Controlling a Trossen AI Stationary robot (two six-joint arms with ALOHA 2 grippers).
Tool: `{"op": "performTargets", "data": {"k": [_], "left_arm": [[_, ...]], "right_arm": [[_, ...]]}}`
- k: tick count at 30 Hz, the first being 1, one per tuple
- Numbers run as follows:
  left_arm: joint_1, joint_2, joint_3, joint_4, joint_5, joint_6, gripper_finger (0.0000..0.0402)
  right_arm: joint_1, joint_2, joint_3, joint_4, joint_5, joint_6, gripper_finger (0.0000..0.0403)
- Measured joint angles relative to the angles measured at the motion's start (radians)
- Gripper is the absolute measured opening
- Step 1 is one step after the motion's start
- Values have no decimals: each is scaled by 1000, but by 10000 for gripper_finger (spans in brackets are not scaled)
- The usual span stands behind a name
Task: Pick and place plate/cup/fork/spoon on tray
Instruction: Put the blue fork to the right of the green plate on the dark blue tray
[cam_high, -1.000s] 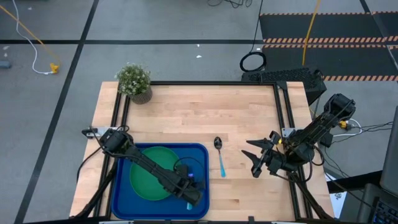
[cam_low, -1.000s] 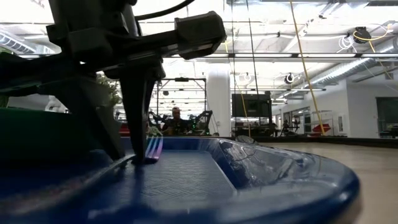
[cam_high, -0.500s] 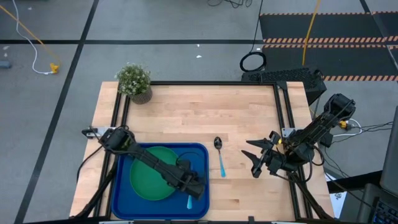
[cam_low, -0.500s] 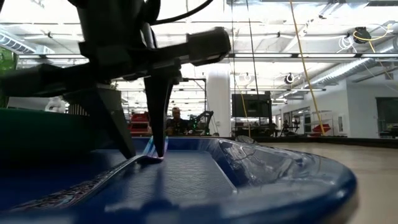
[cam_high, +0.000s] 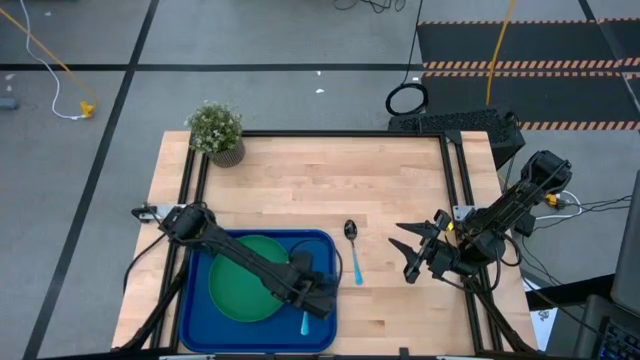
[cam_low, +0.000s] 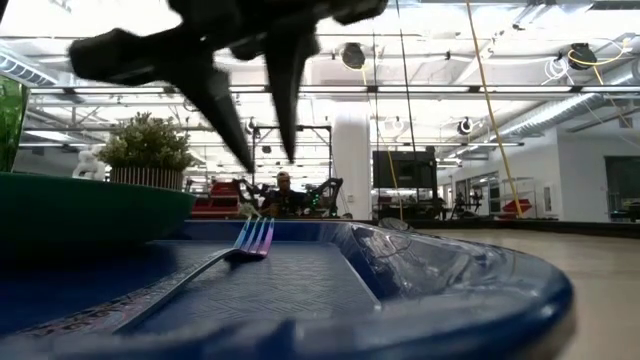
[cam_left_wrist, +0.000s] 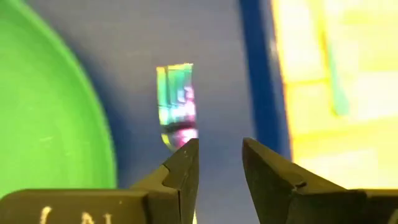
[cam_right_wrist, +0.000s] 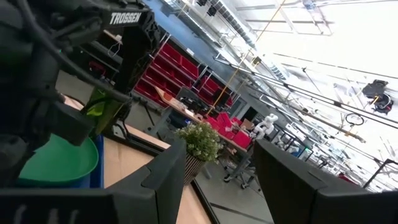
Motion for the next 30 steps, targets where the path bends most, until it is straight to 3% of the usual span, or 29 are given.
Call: {"op": "performTargets", "data": {"k": [8,14,30], "left_arm": [[1,31,7,47,1,41,124],[18,99,6,77,85,50,124],[50,108,6,1,72,94,124]], "right_arm": [[0,0,-20,0,1,0,183],[0,0,-20,0,2,1,183],[13,0,-20,0,27,-22,183]]}}
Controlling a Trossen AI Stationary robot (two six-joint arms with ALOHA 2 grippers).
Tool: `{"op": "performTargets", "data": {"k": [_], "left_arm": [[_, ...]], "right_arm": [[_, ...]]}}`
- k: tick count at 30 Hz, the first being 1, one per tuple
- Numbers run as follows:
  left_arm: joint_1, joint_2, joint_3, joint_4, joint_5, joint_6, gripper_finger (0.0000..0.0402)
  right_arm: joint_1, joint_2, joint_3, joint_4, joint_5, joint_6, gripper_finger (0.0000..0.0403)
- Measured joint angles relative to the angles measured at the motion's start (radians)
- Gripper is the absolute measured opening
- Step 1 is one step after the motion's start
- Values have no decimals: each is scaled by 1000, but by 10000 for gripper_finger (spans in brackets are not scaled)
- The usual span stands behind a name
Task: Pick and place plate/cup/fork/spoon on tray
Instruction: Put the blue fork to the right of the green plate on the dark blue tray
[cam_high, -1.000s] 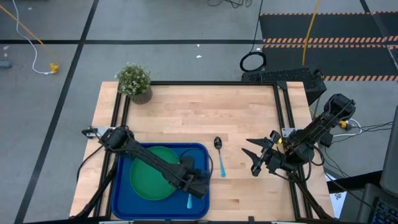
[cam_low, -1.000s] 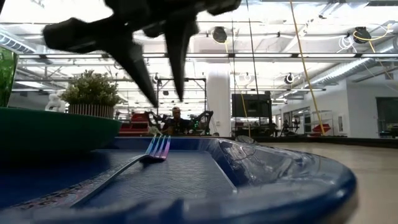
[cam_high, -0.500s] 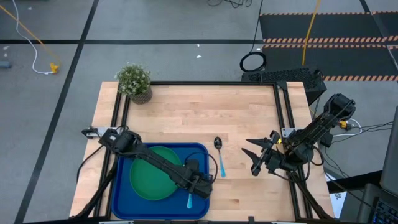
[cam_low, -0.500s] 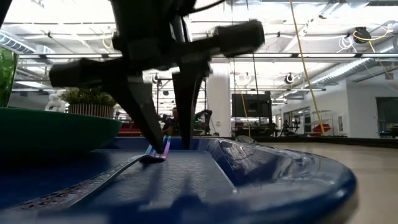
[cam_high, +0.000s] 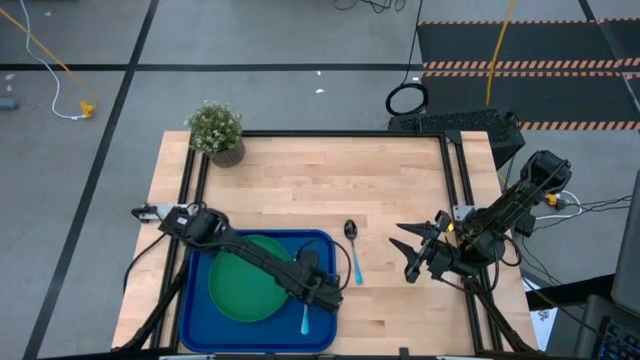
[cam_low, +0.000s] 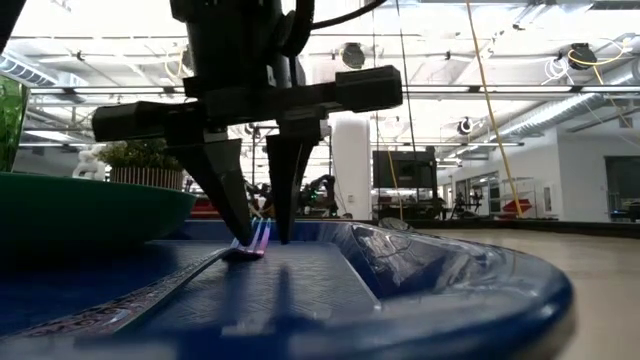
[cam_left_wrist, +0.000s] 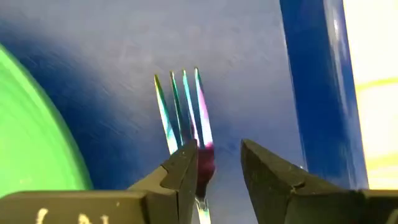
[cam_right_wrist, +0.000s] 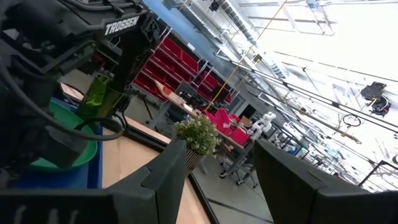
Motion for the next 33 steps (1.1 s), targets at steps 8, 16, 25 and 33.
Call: {"op": "performTargets", "data": {"k": [8,16,25,33], "left_arm": [[20,-10,2,0,6,67,124],[-32,-36,119,16,-74,59,124],[-132,-35,112,116,-149,-10,124],[-158,-34,-10,299,-108,-47,119]], "right_arm": [[0,0,0,0,27,-2,183],[0,0,0,0,27,-13,183],[0,0,0,0,28,-10,183],[1,0,0,0,28,-2,183]]}}
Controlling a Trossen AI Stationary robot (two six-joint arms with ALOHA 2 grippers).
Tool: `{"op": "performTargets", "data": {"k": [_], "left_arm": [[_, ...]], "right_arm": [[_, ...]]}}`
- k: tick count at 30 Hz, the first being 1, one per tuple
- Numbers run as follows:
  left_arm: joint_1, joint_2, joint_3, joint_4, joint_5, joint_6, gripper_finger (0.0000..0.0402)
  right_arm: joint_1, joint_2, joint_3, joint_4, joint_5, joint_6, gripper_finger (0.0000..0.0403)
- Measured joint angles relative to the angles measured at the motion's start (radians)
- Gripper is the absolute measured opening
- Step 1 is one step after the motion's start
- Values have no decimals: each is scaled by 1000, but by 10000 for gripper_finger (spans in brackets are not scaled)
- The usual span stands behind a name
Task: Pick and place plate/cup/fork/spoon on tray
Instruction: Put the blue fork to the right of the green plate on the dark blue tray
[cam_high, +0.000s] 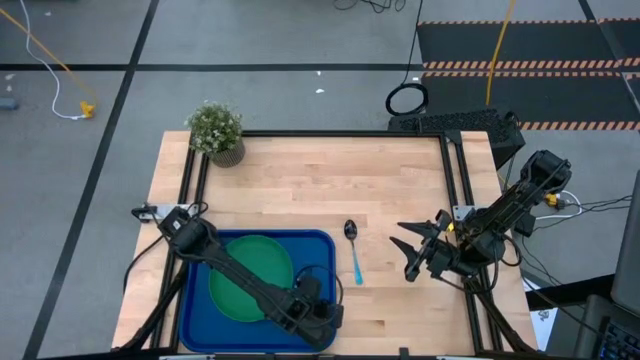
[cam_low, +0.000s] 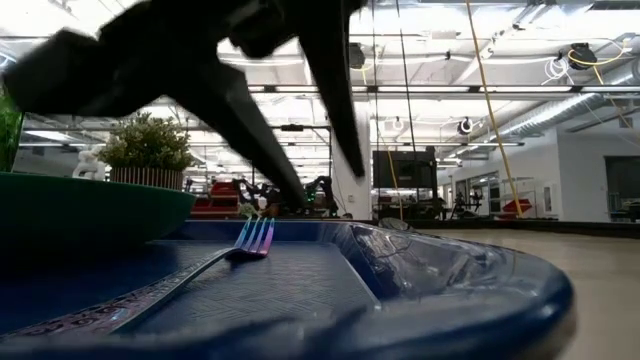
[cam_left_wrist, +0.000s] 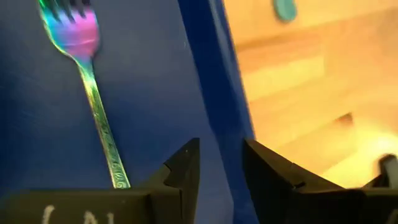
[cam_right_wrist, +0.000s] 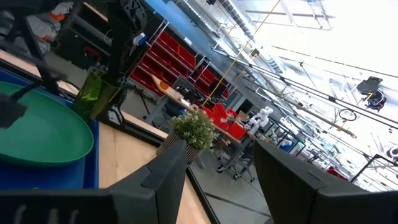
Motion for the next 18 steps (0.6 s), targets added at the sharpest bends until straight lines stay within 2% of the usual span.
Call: {"op": "performTargets", "data": {"k": [4,10,14,18], "left_arm": [[-3,0,-60,128,-8,47,93],[2,0,-66,133,-13,165,41],[20,-13,-33,127,46,359,7],[45,-14,7,132,136,636,15]], "right_arm": [[12,0,0,0,0,0,183],[24,0,0,0,1,-6,183],[24,0,0,0,1,-6,183],[24,0,0,0,1,-6,183]]}}
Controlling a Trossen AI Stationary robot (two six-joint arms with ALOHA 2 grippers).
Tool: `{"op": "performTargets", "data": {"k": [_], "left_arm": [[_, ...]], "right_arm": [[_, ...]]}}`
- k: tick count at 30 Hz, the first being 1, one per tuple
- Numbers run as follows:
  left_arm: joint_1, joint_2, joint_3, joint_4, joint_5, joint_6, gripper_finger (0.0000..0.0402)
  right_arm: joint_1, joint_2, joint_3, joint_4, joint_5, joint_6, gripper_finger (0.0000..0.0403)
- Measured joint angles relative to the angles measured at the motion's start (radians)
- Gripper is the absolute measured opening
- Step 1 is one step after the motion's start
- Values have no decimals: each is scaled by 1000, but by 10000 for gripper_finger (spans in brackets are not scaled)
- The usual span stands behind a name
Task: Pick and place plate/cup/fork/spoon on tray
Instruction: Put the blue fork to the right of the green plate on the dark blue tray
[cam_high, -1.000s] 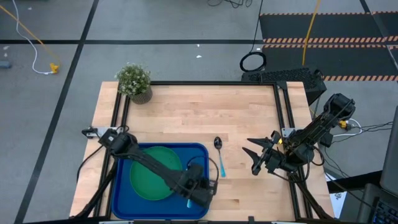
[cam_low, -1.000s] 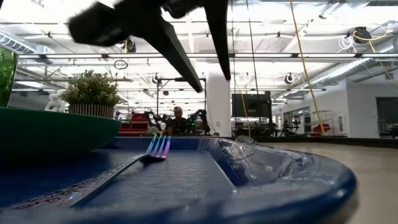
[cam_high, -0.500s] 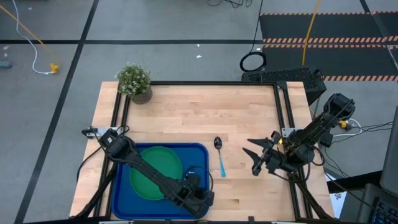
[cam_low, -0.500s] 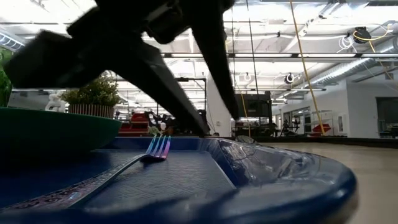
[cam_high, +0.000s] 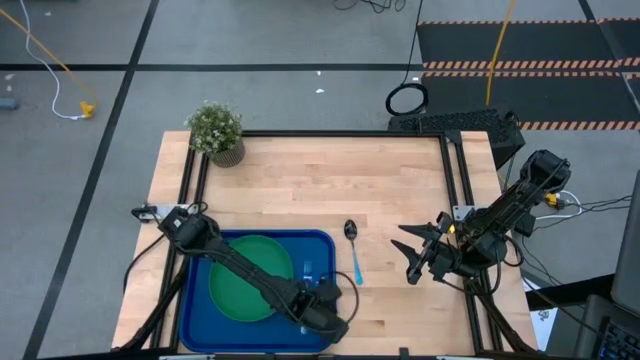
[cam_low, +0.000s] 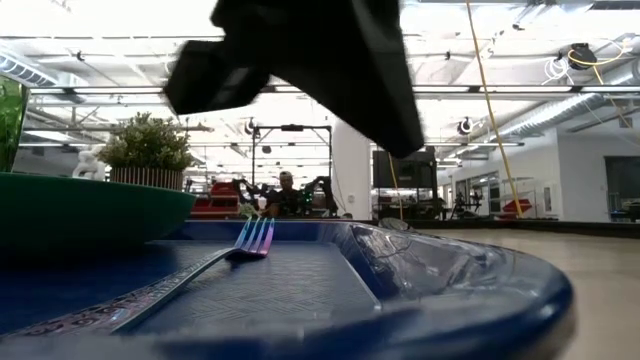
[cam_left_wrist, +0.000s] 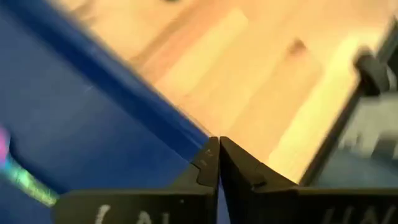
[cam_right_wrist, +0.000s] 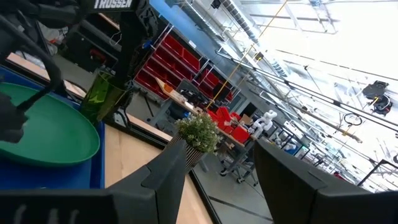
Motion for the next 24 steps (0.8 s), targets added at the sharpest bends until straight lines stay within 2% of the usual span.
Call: {"op": "performTargets", "data": {"k": [3,7,10,12,14,19,24], "left_arm": [[15,1,5,53,63,152,29],[36,1,5,100,87,291,39],[65,1,7,102,233,302,35],[68,1,23,46,330,291,24],[46,1,54,-43,364,310,8],[-10,1,167,-334,362,346,4],[-58,5,181,-355,271,315,3]], "right_arm": [[0,0,0,0,0,0,183],[0,0,0,0,-1,0,183],[0,0,0,0,-1,-1,183],[0,0,0,0,-1,0,183],[0,0,0,0,-2,0,183],[0,0,0,0,-2,-1,183],[0,0,0,0,-3,-20,183]]}}
